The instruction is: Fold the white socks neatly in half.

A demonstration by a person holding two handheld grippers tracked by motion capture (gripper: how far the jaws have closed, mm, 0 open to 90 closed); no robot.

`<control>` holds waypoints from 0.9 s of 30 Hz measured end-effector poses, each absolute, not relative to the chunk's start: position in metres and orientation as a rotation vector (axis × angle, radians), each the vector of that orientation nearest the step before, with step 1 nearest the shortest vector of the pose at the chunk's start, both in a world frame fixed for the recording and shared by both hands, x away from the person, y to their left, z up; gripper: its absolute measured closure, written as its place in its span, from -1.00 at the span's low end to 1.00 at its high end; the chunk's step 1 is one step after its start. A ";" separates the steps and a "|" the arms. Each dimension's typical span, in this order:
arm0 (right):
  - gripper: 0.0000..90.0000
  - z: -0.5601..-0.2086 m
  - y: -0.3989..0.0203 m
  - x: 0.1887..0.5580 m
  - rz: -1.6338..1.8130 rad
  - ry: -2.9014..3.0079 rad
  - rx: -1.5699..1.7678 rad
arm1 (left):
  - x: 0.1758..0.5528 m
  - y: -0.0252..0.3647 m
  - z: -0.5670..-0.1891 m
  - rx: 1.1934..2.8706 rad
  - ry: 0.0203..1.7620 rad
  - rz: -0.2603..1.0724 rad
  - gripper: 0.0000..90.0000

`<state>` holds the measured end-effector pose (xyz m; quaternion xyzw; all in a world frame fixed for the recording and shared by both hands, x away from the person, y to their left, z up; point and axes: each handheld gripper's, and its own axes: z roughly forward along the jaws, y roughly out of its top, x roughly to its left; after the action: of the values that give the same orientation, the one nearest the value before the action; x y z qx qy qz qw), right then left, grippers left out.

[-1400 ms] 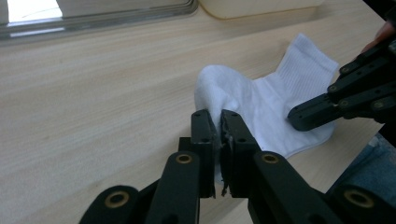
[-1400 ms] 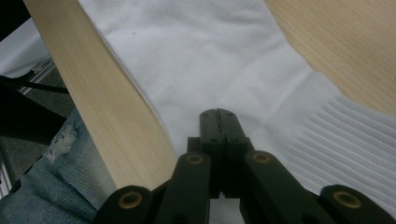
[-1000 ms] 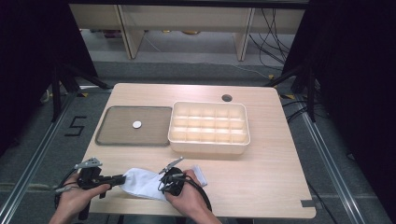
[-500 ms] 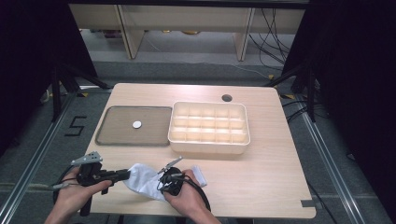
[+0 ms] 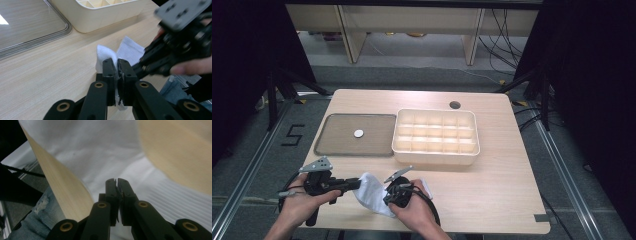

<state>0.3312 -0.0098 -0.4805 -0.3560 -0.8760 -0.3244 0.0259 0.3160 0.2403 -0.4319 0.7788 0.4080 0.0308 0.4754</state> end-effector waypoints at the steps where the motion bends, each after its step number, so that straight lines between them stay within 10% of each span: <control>1: 0.96 -0.471 -0.023 0.334 -1.014 -2.731 -1.154 | 0.316 0.240 -0.433 1.897 0.999 0.082 0.89; 27: 0.97 -0.481 -0.108 0.350 -0.874 -2.730 -1.522 | 0.324 0.212 -0.428 1.960 0.935 0.061 0.89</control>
<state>0.3503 -0.1078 -0.4813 -0.4684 -0.8400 -0.2690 -0.0520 0.3236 0.2122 -0.4284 0.7985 0.3807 0.0250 0.4657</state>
